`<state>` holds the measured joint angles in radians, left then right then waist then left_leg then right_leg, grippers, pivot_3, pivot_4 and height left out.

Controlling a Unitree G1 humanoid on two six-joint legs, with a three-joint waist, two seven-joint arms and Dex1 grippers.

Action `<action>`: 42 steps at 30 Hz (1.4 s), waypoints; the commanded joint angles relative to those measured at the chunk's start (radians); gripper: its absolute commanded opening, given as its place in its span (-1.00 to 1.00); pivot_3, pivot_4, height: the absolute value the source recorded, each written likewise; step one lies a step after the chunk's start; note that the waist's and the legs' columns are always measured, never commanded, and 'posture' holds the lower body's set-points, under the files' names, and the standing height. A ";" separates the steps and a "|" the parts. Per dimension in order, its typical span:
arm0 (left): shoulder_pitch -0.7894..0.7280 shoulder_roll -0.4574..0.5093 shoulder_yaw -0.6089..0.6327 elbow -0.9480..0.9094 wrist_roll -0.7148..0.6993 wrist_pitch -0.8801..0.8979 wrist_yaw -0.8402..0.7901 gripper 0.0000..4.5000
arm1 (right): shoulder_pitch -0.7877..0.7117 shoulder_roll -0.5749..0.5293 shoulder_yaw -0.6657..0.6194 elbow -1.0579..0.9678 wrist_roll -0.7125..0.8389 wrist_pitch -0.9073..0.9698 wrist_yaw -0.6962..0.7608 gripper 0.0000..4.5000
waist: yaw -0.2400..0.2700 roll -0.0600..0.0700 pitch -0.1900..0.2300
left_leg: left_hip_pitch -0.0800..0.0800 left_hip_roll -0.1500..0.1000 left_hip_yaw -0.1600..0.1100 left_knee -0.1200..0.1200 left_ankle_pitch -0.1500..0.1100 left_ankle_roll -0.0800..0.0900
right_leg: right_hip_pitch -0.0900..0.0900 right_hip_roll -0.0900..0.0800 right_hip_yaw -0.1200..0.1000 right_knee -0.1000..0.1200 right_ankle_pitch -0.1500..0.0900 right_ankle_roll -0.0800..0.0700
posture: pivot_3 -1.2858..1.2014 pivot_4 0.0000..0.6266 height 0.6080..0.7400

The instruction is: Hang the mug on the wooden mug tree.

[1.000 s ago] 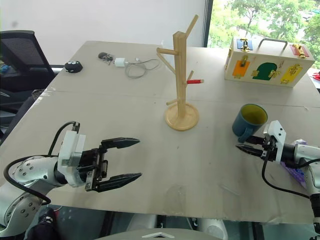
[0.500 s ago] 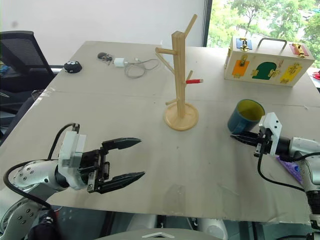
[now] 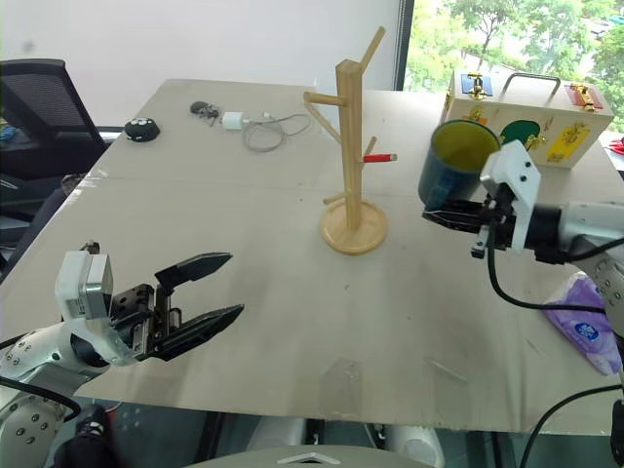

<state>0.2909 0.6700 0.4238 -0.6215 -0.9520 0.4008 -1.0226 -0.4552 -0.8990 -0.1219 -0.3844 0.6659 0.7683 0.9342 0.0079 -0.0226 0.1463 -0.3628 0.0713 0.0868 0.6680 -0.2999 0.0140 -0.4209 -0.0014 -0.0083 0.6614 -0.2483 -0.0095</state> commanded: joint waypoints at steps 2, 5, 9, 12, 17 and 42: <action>-0.005 -0.009 0.037 -0.065 -0.045 -0.025 0.027 1.00 | -0.117 0.010 0.060 -0.004 -0.014 0.042 -0.029 -0.97 | 0.000 0.000 0.000 | 0.000 0.000 0.000 0.000 0.000 0.000 | 0.000 0.000 0.000 0.000 0.000 0.000 | 0.03 -0.52 1.00; -0.002 -0.024 0.051 -0.077 -0.043 -0.037 0.063 1.00 | -0.189 0.029 0.095 0.010 -0.015 0.081 -0.048 -0.97 | 0.001 0.000 0.000 | -0.003 0.000 0.000 0.000 0.000 0.000 | -0.002 0.000 0.000 0.000 0.000 0.000 | 0.03 -0.52 1.00; -0.004 -0.038 0.059 -0.073 -0.046 -0.057 0.072 1.00 | -0.263 0.051 0.145 0.033 -0.039 0.101 -0.057 -0.97 | 0.001 0.000 0.000 | -0.003 0.000 0.000 0.000 0.000 0.000 | -0.002 0.000 0.000 -0.001 0.000 0.000 | 0.03 -0.52 1.00; 0.001 -0.050 0.064 -0.062 -0.054 -0.062 0.085 1.00 | -0.304 0.069 0.171 0.054 -0.056 0.110 -0.060 -0.97 | 0.001 0.000 0.000 | -0.003 0.000 0.000 0.000 0.000 0.000 | -0.002 -0.001 0.000 0.000 0.000 0.000 | 0.03 -0.52 1.00; 0.027 -0.065 0.072 -0.045 -0.036 -0.083 0.068 1.00 | -0.356 0.104 0.211 0.080 -0.087 0.133 -0.076 -0.97 | -0.002 0.000 0.000 | -0.003 0.000 0.000 0.000 0.000 0.000 | -0.002 0.000 0.000 0.000 0.000 0.000 | 0.03 -0.52 1.00; 0.097 -0.097 -0.020 -0.012 0.125 -0.104 0.149 1.00 | -0.063 0.040 -0.120 -0.152 0.048 0.153 -0.012 0.29 | -0.018 -0.001 0.000 | -0.005 0.001 -0.002 0.000 0.000 0.000 | -0.003 -0.002 -0.001 -0.001 0.000 0.000 | 0.03 -0.52 1.00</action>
<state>0.3752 0.5640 0.4084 -0.6303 -0.8485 0.2993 -0.8714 -0.5895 -0.8409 -0.1397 -0.4856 0.6740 0.9330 0.9014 -0.0103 -0.0235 0.1466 -0.3674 0.0720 0.0851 0.6671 -0.3000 0.0141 -0.4239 -0.0038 -0.0094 0.6605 -0.2482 -0.0095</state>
